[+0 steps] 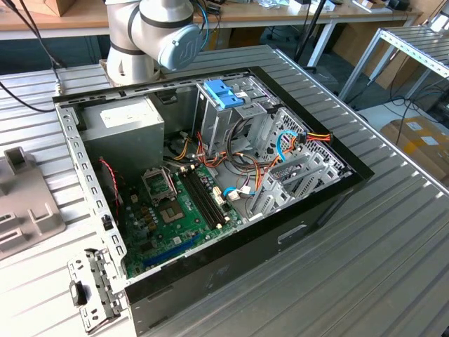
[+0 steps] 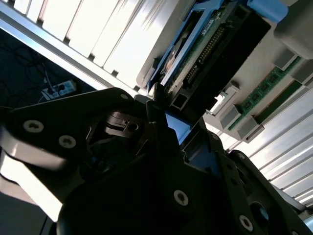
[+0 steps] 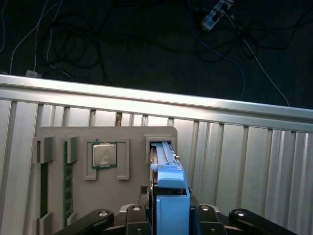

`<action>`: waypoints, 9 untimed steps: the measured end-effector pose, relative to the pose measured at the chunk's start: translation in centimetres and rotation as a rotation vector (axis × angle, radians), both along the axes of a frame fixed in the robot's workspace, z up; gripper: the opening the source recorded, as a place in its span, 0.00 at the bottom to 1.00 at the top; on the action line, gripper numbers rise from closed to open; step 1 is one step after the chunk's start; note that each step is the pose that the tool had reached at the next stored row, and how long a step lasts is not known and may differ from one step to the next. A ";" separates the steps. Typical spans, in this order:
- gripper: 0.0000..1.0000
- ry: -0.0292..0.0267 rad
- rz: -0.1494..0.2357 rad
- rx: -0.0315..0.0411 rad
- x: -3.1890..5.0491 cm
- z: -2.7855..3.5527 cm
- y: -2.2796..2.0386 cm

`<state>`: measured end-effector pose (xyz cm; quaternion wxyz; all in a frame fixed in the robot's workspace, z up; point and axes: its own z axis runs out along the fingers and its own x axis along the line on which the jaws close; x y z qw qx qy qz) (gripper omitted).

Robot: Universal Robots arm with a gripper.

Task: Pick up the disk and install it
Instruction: 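Pick up the disk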

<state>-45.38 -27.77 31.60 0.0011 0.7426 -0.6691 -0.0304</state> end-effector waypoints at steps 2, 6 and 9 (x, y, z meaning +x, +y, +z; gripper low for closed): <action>0.37 0.0001 0.000 0.0010 0.00 0.23 0.00; 0.37 0.0000 0.000 0.0027 0.00 0.62 0.00; 0.37 0.0000 0.000 0.0038 0.00 0.88 0.00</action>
